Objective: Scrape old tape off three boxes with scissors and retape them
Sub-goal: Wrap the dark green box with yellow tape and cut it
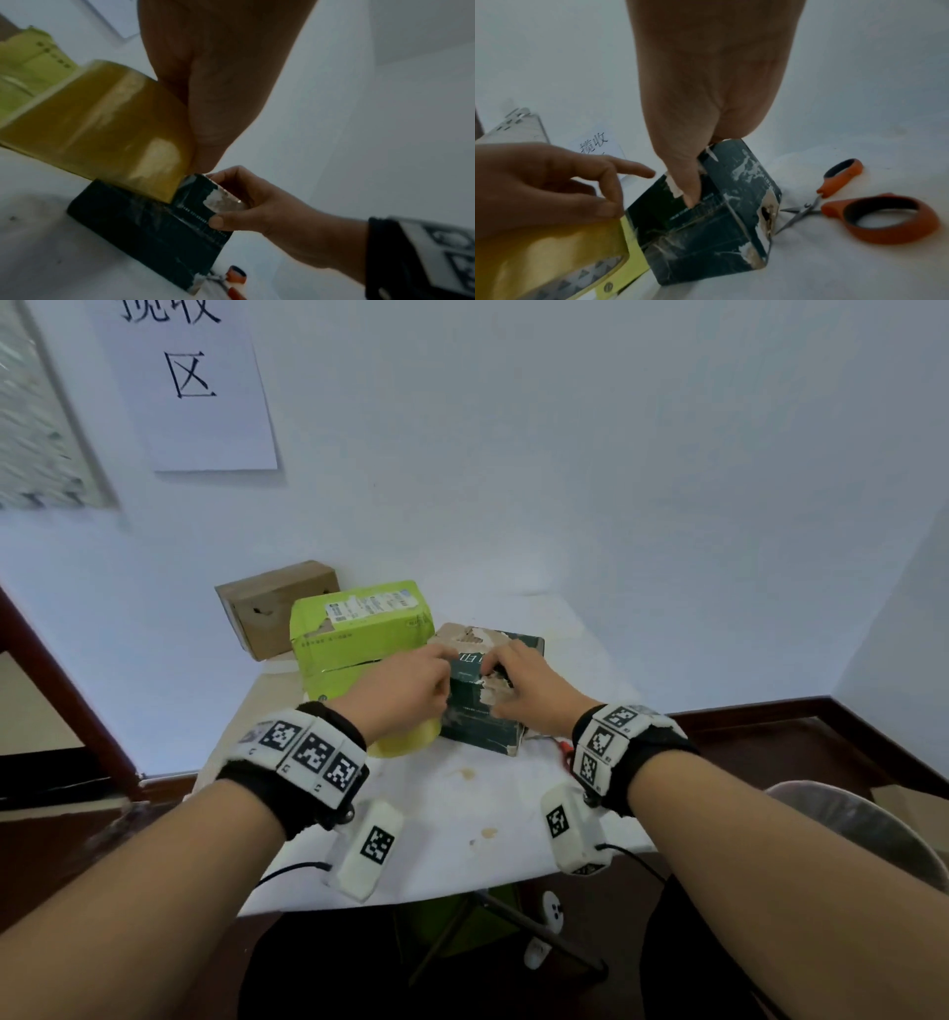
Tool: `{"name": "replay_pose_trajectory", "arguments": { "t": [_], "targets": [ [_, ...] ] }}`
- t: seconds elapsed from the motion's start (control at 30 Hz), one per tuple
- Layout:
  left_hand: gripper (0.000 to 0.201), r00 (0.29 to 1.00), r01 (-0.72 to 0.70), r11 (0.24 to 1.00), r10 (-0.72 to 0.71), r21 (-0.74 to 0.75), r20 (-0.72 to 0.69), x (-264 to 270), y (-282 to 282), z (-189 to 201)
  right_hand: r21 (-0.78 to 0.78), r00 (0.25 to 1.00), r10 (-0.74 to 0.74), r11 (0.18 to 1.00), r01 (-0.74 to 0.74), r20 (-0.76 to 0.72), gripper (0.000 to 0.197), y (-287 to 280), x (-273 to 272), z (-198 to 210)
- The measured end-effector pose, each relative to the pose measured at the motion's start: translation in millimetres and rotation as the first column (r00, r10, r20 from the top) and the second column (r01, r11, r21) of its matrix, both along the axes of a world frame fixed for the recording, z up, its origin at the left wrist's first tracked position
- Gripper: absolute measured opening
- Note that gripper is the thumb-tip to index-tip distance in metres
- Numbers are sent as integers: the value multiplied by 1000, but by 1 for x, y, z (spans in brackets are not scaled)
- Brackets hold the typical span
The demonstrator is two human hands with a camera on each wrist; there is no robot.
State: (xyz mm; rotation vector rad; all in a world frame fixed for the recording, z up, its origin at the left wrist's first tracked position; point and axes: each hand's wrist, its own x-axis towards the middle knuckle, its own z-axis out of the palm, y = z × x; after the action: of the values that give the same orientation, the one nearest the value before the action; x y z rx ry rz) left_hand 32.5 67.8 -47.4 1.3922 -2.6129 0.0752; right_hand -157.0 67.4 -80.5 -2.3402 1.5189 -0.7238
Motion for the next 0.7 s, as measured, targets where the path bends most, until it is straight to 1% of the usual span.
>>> {"name": "replay_pose_trajectory", "arguments": {
  "t": [0.07,0.17,0.2,0.23,0.3,0.33,0.4,0.43,0.47,0.5,0.53,0.57,0.6,0.63,0.7],
  "targets": [
    [27,993,-11,1000,13,-16,116,-3,-3,-7,4,996,7,1000,-6,-89,49,0,2,-1],
    [37,987,-8,1000,9,-5,158,-4,-3,-8,18,993,82,997,-81,-80,57,2,-3,4],
    [36,986,-9,1000,9,-3,164,-4,-3,-7,11,989,114,993,-114,-96,59,3,-4,5],
    [33,985,-9,1000,8,8,170,-4,-3,-6,-3,980,133,991,-135,-151,59,3,-6,5],
    [22,984,-13,999,6,34,177,-1,-7,-5,-17,952,107,993,-117,-286,58,4,-11,2],
    [18,985,-18,999,9,50,170,2,-9,-6,-3,946,81,996,-86,-314,57,6,-16,1],
    [16,989,-19,997,8,73,146,7,-13,-8,45,955,41,999,-29,-294,54,9,-28,0],
    [17,991,-14,997,3,82,132,8,-15,-9,69,966,16,998,2,-256,52,10,-34,1],
    [18,993,-12,996,1,93,118,9,-15,-10,98,984,-22,994,40,-177,50,11,-38,3],
    [17,995,-14,995,4,102,101,10,-15,-9,131,995,-90,987,96,-50,49,11,-41,5],
    [14,996,-18,994,9,106,90,9,-15,-8,166,979,-177,973,159,98,48,10,-42,8],
    [12,996,-24,994,15,103,89,9,-15,-6,204,938,-259,955,214,232,47,8,-42,10],
    [10,995,-30,995,21,99,97,8,-14,-4,241,895,-316,939,247,315,47,6,-41,11],
    [10,994,-35,994,25,99,105,7,-13,-3,284,866,-342,927,247,364,48,3,-38,11],
    [11,994,-40,993,28,111,108,5,-12,-1,386,825,-347,906,173,445,60,1,-29,9]
  ]
}}
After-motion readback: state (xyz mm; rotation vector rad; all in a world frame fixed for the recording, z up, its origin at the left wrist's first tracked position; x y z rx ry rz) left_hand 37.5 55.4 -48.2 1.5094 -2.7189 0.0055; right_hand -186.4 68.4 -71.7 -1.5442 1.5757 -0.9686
